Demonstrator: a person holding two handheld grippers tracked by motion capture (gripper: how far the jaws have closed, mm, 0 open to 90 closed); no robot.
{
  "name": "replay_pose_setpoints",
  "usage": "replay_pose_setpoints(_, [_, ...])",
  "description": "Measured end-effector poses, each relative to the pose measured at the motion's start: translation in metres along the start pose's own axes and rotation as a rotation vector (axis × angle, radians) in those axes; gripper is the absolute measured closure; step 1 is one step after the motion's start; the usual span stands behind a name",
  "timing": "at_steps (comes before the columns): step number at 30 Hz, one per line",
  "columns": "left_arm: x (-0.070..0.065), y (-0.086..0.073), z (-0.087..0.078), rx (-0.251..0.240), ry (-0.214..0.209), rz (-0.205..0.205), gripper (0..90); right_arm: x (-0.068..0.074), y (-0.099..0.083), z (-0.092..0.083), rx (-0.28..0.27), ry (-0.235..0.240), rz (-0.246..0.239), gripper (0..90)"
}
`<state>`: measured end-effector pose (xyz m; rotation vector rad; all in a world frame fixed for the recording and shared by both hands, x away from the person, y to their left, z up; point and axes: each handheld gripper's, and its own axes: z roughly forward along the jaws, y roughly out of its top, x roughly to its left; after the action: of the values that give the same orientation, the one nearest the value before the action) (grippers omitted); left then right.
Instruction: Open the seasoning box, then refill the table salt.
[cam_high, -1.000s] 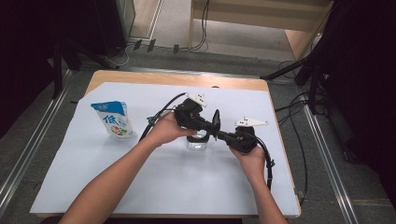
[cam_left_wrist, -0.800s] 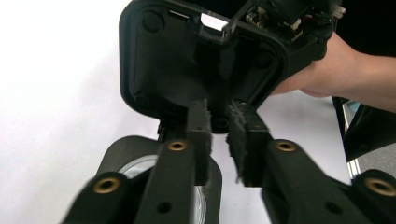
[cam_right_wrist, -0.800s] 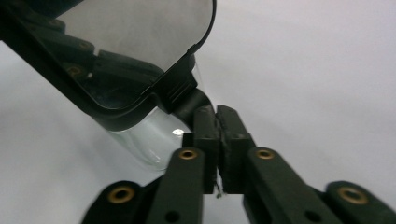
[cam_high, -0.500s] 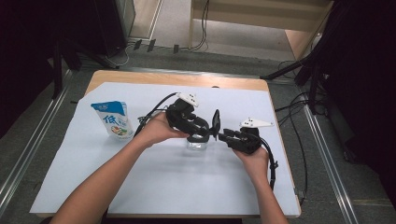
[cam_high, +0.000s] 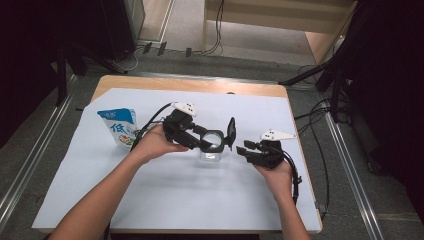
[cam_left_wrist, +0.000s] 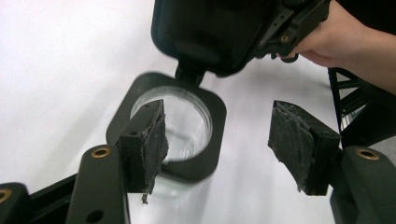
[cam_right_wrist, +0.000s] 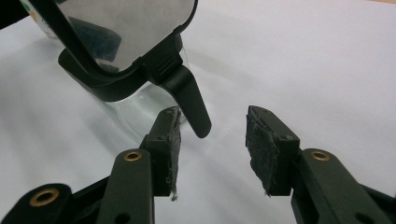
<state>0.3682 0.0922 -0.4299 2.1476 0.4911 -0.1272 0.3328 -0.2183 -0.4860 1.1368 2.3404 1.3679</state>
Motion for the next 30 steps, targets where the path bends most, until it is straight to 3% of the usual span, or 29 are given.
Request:
replay_pose_setpoints(2, [-0.002, -0.005, -0.003, 0.0, 0.027, -0.002, 36.2, 0.001, -0.001, -0.002, 0.002, -0.006, 0.001, 55.3])
replay_pose_setpoints(7, [-0.004, -0.017, -0.01, -0.034, 0.019, -0.032, 35.1, 0.004, -0.003, -0.01, 0.002, -0.021, -0.011, 55.0])
replay_pose_setpoints(11, [-0.006, -0.026, -0.018, -0.025, 0.028, -0.056, 35.1, 0.009, -0.009, -0.014, 0.012, -0.023, -0.003, 54.9])
replay_pose_setpoints(16, [-0.007, -0.039, -0.027, -0.05, 0.035, -0.072, 35.8, 0.008, -0.012, -0.01, 0.033, -0.019, -0.008, 55.2])
replay_pose_setpoints(20, [-0.008, -0.048, -0.029, -0.035, 0.045, -0.07, 37.1, 0.008, -0.012, -0.005, 0.045, -0.015, -0.01, 55.5])
replay_pose_setpoints(30, [-0.008, -0.067, -0.044, -0.059, 0.067, -0.092, 37.6, 0.003, -0.011, 0.0, 0.046, -0.012, -0.012, 55.8])
